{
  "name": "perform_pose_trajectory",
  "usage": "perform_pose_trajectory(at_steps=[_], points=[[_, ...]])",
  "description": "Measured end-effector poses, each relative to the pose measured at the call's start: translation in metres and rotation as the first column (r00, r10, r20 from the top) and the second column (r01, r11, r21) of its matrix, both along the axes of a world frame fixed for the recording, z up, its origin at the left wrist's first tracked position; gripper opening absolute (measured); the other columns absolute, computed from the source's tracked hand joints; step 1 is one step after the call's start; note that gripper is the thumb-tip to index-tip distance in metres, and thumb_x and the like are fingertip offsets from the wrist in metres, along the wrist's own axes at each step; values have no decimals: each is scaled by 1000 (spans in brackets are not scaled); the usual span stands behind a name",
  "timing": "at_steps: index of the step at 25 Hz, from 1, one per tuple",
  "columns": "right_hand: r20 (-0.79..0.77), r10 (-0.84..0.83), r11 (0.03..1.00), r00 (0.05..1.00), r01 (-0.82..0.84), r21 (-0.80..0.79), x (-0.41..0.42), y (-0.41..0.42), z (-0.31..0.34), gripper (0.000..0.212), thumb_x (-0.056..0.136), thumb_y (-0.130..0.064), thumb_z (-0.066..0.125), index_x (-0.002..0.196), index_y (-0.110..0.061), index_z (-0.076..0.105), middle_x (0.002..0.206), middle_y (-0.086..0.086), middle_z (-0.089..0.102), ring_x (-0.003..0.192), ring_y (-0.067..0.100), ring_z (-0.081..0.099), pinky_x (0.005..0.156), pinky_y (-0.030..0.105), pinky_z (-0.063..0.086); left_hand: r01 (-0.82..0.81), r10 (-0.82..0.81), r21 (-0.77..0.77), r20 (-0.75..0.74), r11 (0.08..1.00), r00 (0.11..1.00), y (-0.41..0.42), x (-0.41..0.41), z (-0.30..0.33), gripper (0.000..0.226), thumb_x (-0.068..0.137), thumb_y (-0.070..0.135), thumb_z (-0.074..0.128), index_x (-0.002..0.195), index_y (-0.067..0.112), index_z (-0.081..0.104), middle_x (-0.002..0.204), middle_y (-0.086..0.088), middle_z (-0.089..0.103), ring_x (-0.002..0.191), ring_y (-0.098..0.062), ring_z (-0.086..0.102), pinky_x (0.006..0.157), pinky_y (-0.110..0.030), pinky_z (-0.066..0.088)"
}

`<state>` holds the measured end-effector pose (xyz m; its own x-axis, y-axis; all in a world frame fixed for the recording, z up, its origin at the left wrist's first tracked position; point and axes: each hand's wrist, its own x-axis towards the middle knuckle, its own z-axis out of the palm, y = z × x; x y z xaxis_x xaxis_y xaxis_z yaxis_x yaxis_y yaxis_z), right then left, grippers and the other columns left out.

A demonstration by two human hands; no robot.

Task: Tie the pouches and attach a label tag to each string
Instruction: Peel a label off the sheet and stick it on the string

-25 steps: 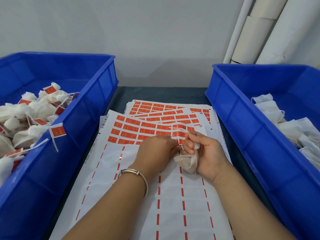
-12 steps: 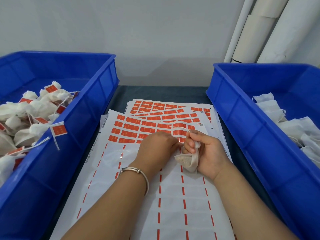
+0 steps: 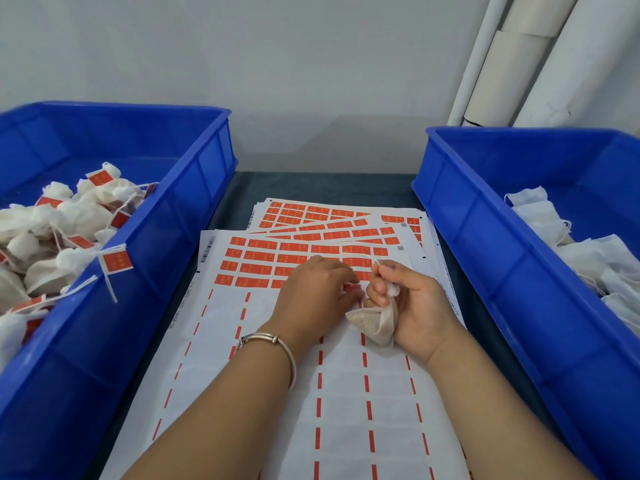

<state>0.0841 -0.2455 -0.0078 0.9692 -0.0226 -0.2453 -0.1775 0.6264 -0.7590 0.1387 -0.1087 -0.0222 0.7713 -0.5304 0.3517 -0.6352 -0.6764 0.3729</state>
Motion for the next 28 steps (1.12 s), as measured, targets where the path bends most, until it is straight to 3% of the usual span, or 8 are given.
perform_pose_trajectory(at_steps=[4,7,10,13,15,20,25,28], points=[[3,0,1000,1000,0,-23,-1,1,1,12,73,-20,63,73,-11,71,57,4,53,48,10,47,54,23,44,-47,48,-33,26,998,999,-1,1,-4,20,90,29,59,104,20,70,108,4,61,94,-10,49,81,-21,43],[21,-8,999,1000,9,-51,-1,3,2,10,73,-20,65,72,-13,71,60,4,57,50,11,51,54,24,48,-147,127,-169,-127,974,984,-1,4,-4,12,91,28,58,97,22,66,90,11,55,77,-4,47,69,-12,39],[37,-35,992,999,39,-119,-4,6,5,10,72,-23,66,76,-18,75,73,4,68,64,14,63,62,27,54,-325,219,-329,-321,887,921,1,6,1,6,91,31,58,85,32,56,76,22,50,70,-2,51,60,-8,34],[31,-114,887,993,116,-446,-8,9,7,11,71,-35,70,81,-36,74,94,-12,73,93,17,68,80,37,57,-472,266,-413,-465,779,845,1,7,8,9,90,35,57,81,37,53,74,23,54,67,-2,56,52,-5,34],[80,-174,742,982,184,-644,-12,11,12,10,76,-39,68,81,-48,69,92,-25,69,93,11,67,82,34,57,-528,260,-462,-525,713,811,2,7,12,13,89,37,57,77,36,55,72,21,58,64,-4,59,44,-3,36],[323,-241,547,915,403,-734,-19,16,19,19,81,-37,67,72,-54,65,80,-34,65,83,-12,61,55,4,46,-574,51,-630,-650,523,758,0,2,18,11,91,34,56,82,32,63,68,20,67,66,1,66,50,-8,46],[350,-293,601,890,456,-657,-17,12,15,13,83,-30,67,71,-33,68,75,-20,70,77,-5,65,56,2,44,-565,-191,-689,-695,455,693,-7,-7,24,11,91,23,57,86,19,67,73,7,72,71,-9,70,61,-15,53],[364,-302,608,881,473,-638,-17,10,15,12,83,-33,67,75,-41,69,80,-21,70,81,-4,65,59,4,47,-505,-264,-677,-702,536,662,-10,-12,26,16,92,25,56,84,21,69,77,6,73,76,-8,69,69,-18,54]])
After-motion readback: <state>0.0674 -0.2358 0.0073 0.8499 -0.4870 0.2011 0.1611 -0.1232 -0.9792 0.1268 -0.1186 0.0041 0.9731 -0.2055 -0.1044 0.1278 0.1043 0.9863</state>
